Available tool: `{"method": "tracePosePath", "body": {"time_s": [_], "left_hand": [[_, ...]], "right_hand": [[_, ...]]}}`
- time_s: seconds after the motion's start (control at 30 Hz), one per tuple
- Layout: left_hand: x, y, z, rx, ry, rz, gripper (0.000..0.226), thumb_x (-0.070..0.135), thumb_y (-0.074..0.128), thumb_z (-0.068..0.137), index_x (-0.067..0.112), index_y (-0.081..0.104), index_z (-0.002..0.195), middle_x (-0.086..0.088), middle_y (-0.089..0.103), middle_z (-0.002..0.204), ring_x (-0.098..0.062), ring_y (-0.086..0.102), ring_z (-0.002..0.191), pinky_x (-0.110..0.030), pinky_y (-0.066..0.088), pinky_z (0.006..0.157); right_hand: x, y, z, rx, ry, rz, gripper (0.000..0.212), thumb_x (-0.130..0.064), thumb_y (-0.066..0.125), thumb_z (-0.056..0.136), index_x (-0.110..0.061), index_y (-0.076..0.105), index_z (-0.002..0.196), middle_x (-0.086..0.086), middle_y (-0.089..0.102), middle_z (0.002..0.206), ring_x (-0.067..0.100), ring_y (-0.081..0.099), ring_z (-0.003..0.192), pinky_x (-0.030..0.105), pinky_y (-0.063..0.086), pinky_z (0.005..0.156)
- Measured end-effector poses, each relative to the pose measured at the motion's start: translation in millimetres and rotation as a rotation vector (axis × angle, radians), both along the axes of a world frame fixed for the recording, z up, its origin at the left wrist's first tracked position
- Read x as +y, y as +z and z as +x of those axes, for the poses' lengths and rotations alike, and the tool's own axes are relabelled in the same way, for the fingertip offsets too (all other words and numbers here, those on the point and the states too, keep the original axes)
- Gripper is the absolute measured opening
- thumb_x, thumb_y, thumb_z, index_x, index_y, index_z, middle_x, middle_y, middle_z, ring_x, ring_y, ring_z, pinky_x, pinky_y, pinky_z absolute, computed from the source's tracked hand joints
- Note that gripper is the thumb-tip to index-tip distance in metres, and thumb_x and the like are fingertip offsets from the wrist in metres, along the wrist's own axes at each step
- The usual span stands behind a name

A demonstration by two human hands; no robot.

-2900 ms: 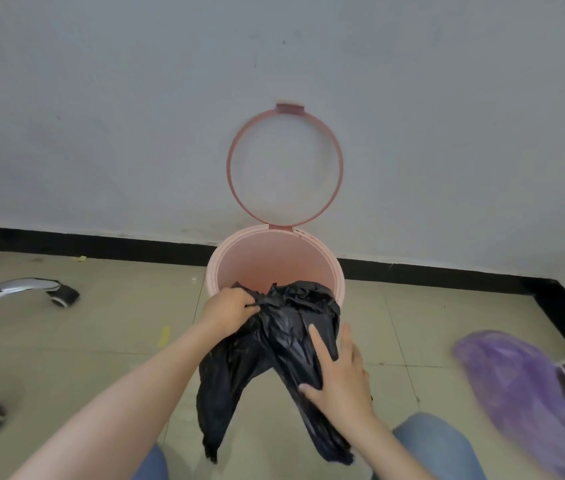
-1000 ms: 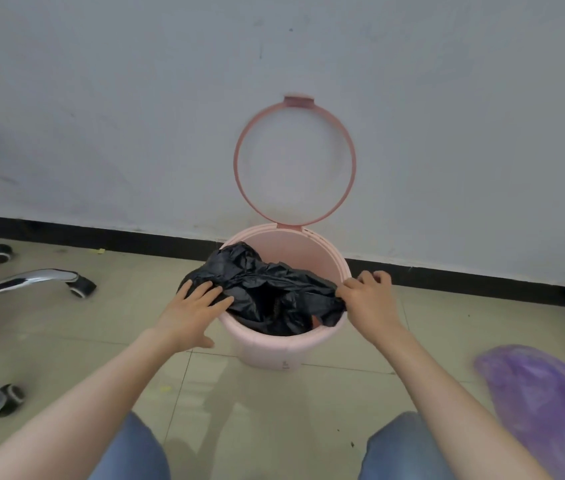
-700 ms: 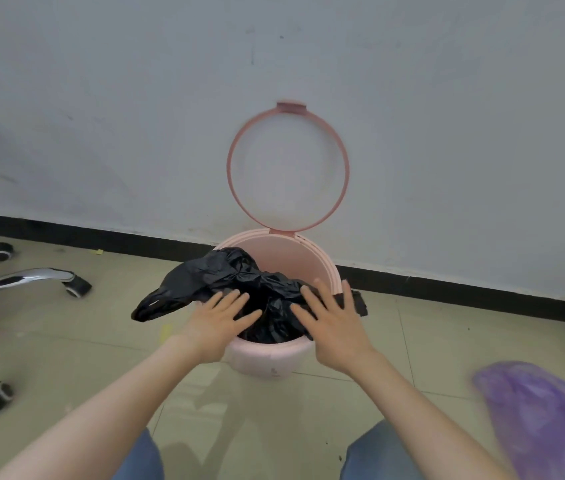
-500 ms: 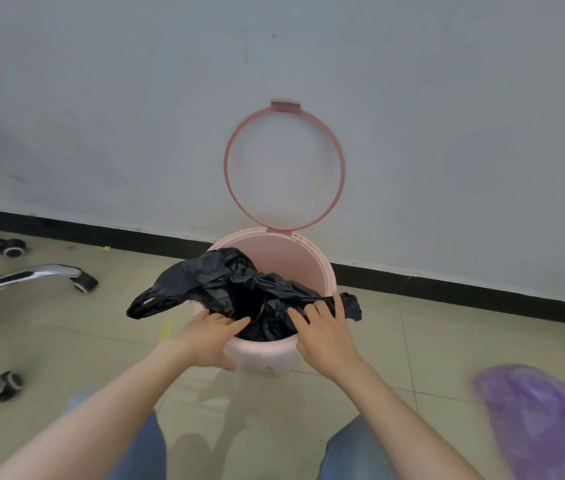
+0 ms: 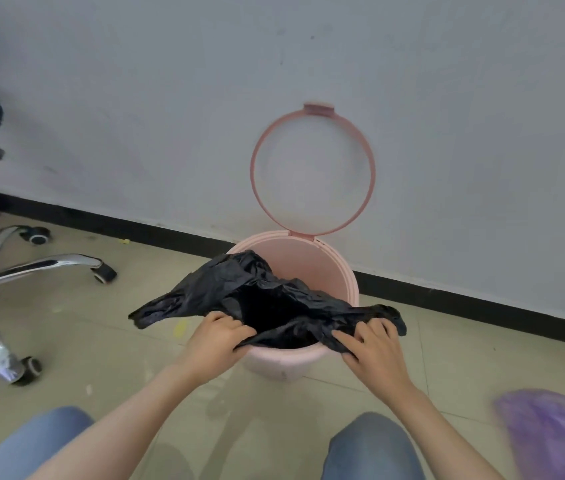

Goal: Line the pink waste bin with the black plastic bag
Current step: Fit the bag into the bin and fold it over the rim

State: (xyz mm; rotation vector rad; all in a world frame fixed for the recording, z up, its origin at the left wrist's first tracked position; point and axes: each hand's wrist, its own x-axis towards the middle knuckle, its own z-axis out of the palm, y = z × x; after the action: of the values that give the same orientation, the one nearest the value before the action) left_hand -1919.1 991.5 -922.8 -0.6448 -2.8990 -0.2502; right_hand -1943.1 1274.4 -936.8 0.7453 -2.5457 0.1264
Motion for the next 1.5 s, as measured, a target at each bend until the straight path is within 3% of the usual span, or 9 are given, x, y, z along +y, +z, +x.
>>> {"method": "tracePosePath", "body": {"time_s": [0.23,0.4,0.57,0.7,0.87,1.03,1.2,1.37,1.5], "left_hand": [[-25.8,-28.5,30.4,0.209,-0.086,-0.100,0.038,0.037,0.040,0.086,0.020,0.067,0.065,0.003,0.060,0.061,-0.016,0.044,0.068,-0.027,0.024,0.058],[18.5,-7.7,28.7,0.292,-0.053,0.030,0.037,0.033,0.044,0.087,0.015,0.059,0.059,-0.004,0.066,0.078,-0.021,0.044,0.082,-0.029,0.029,0.063],[52.2,3.2,0.1,-0.223,0.059,-0.089,0.046,0.046,0.033,0.083,0.024,0.067,0.104,0.003,0.072,0.098,-0.016,0.061,0.096,-0.027,0.051,0.080],[60.3,-7.6,4.7,-0.422,0.027,-0.191,0.050,0.040,0.030,0.096,0.032,0.015,0.143,-0.008,0.018,0.155,-0.030,0.017,0.141,-0.050,0.011,0.115],[47.5,-19.3,29.9,-0.190,-0.070,-0.165,0.066,0.027,0.087,0.042,0.028,0.068,0.104,-0.007,0.069,0.113,-0.028,0.058,0.111,-0.047,0.051,0.087],[51.0,-48.5,53.2,-0.029,-0.120,-0.076,0.038,0.031,0.054,0.073,0.022,0.055,0.110,-0.014,0.038,0.136,-0.032,0.035,0.123,-0.054,0.008,0.107],[68.5,-12.1,41.9,-0.110,0.180,0.088,0.046,0.042,0.020,0.092,0.026,0.048,0.126,-0.007,0.059,0.125,-0.027,0.050,0.116,-0.054,0.051,0.082],[65.0,-8.8,13.9,-0.273,0.232,-0.032,0.056,0.052,0.033,0.076,0.022,0.062,0.114,-0.010,0.071,0.107,-0.031,0.065,0.102,-0.051,0.038,0.094],[57.8,-30.6,15.7,-0.256,0.127,-0.135,0.057,0.058,0.030,0.077,0.034,0.039,0.128,-0.008,0.064,0.123,-0.035,0.056,0.115,-0.054,0.041,0.095]], "right_hand": [[10.6,-21.6,18.4,-0.101,-0.088,0.162,0.043,-0.014,0.085,0.049,-0.025,0.069,0.087,0.007,0.072,0.088,0.024,0.044,0.099,0.050,0.025,0.096],[-3.6,-17.0,30.6,-0.188,-0.150,0.193,0.024,-0.043,0.055,0.071,-0.029,0.069,0.085,0.006,0.071,0.099,0.025,0.041,0.108,0.050,0.013,0.104],[-10.6,-8.8,40.3,-0.286,-0.171,0.294,0.011,-0.041,0.064,0.065,-0.032,0.069,0.070,0.005,0.070,0.101,0.028,0.057,0.108,0.048,0.027,0.098],[-5.9,-5.2,40.9,-0.343,-0.143,0.326,0.028,-0.019,0.086,0.043,-0.029,0.067,0.061,0.005,0.072,0.101,0.028,0.065,0.101,0.043,0.054,0.084],[-1.1,-1.7,32.6,-0.331,-0.143,0.279,0.036,-0.005,0.088,0.039,-0.021,0.067,0.063,0.006,0.073,0.099,0.027,0.067,0.098,0.042,0.055,0.080],[-7.3,-5.6,37.2,-0.346,-0.155,0.159,0.021,-0.011,0.076,0.060,-0.015,0.066,0.078,0.011,0.071,0.105,0.029,0.065,0.101,0.040,0.053,0.084],[-10.5,-3.9,42.7,-0.597,-0.271,-0.171,0.065,-0.044,0.022,0.082,-0.011,0.034,0.135,0.007,0.042,0.141,0.023,0.038,0.131,0.033,0.031,0.107],[-27.8,-2.9,36.3,-0.281,-0.275,-0.204,0.034,-0.030,0.030,0.091,-0.011,0.045,0.115,0.017,0.067,0.102,0.027,0.058,0.098,0.038,0.058,0.073],[-40.9,-4.0,26.1,-0.226,-0.254,-0.029,0.033,-0.030,0.029,0.091,-0.016,0.049,0.114,0.010,0.068,0.111,0.021,0.041,0.112,0.039,0.051,0.086]]}}
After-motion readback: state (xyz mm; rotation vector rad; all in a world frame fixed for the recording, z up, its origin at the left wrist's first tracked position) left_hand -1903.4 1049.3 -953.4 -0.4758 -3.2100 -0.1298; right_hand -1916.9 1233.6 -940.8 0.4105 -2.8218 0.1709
